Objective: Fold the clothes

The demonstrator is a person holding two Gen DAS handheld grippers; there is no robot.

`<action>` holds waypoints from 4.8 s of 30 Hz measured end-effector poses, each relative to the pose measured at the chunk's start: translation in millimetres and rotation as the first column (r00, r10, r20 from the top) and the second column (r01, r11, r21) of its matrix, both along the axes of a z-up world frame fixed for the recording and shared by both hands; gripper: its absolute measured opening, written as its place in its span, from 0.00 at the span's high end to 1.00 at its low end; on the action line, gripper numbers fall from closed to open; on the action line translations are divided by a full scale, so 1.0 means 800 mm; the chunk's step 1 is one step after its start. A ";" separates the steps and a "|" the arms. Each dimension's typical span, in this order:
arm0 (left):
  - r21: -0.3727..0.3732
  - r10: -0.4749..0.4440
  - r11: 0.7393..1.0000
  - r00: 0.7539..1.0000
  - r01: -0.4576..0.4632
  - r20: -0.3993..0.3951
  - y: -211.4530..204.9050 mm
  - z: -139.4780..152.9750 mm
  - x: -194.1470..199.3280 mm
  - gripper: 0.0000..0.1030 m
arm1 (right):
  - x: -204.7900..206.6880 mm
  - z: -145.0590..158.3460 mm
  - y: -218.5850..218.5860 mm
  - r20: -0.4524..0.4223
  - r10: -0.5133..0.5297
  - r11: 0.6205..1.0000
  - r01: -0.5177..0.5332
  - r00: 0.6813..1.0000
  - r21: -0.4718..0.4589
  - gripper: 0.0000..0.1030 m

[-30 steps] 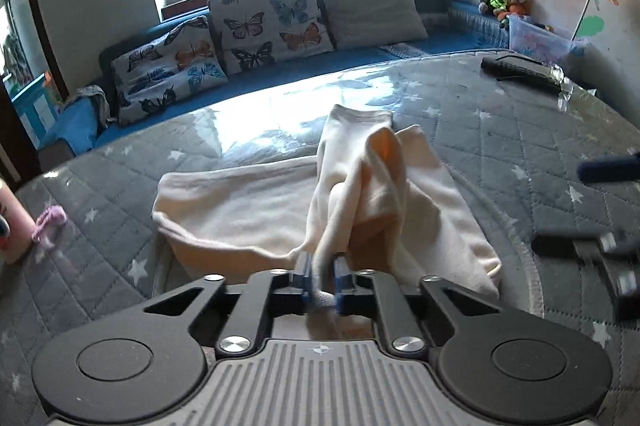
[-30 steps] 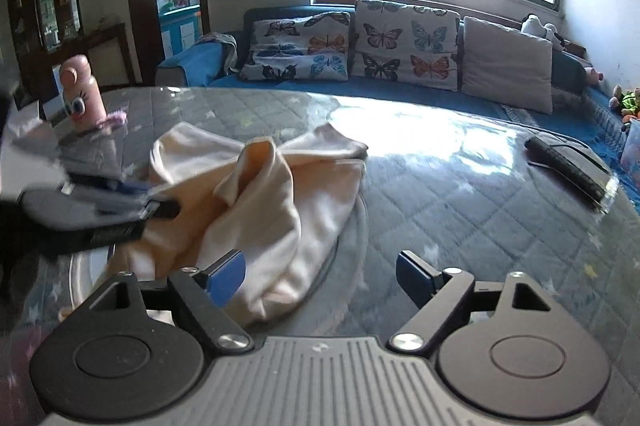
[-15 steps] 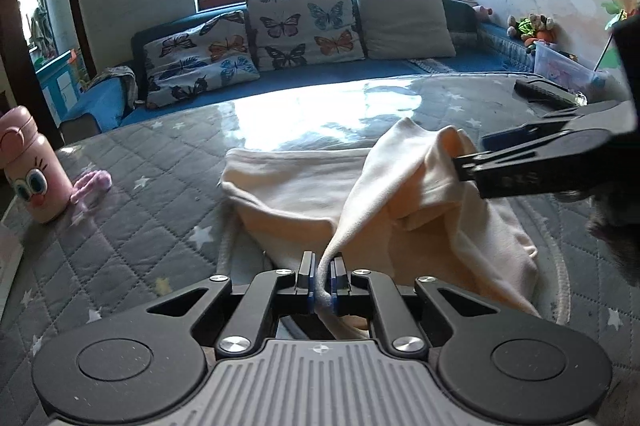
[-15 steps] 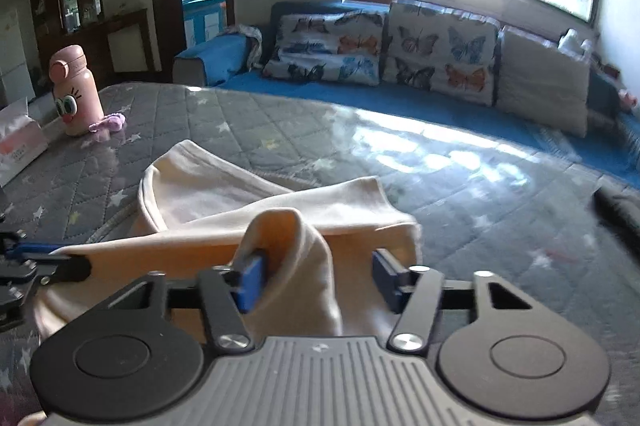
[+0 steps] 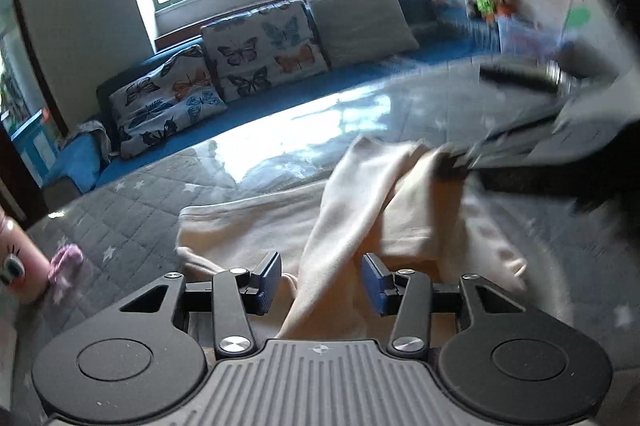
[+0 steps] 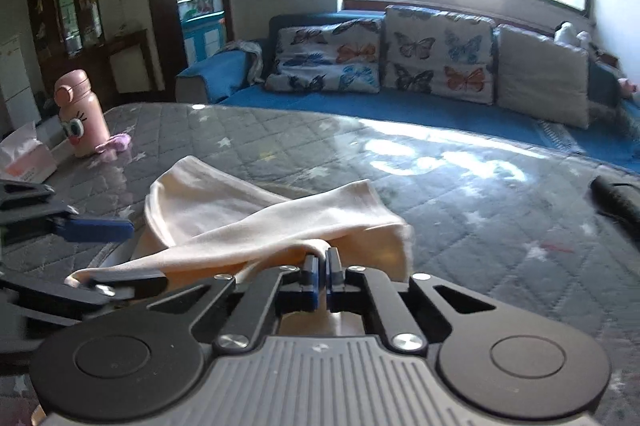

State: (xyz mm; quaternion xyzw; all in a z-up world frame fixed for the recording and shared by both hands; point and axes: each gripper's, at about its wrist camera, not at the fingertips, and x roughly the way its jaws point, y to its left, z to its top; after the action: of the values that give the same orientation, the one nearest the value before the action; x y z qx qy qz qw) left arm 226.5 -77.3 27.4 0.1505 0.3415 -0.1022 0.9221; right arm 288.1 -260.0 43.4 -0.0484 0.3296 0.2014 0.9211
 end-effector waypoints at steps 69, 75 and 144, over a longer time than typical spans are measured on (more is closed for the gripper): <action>0.050 0.042 0.998 0.999 -0.042 -0.005 0.044 -0.046 -0.071 0.61 | -0.161 -0.051 -0.164 -0.020 -0.369 0.927 0.366 0.929 -0.081 0.18; 0.003 0.042 0.999 0.999 -0.042 -0.010 0.054 -0.052 -0.060 0.95 | -0.148 -0.062 -0.161 -0.042 -0.363 0.930 0.359 0.931 -0.081 0.15; -0.135 0.049 0.990 0.996 -0.039 0.078 0.111 0.016 -0.223 0.47 | -0.214 -0.012 -0.053 -0.067 0.133 0.991 -0.130 0.989 0.042 0.24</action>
State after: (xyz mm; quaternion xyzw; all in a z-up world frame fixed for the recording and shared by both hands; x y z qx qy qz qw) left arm 47.9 11.6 40.0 0.0849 0.2995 -0.0983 0.9452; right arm 116.9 -302.4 33.6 -0.0455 0.3537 0.2695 0.8945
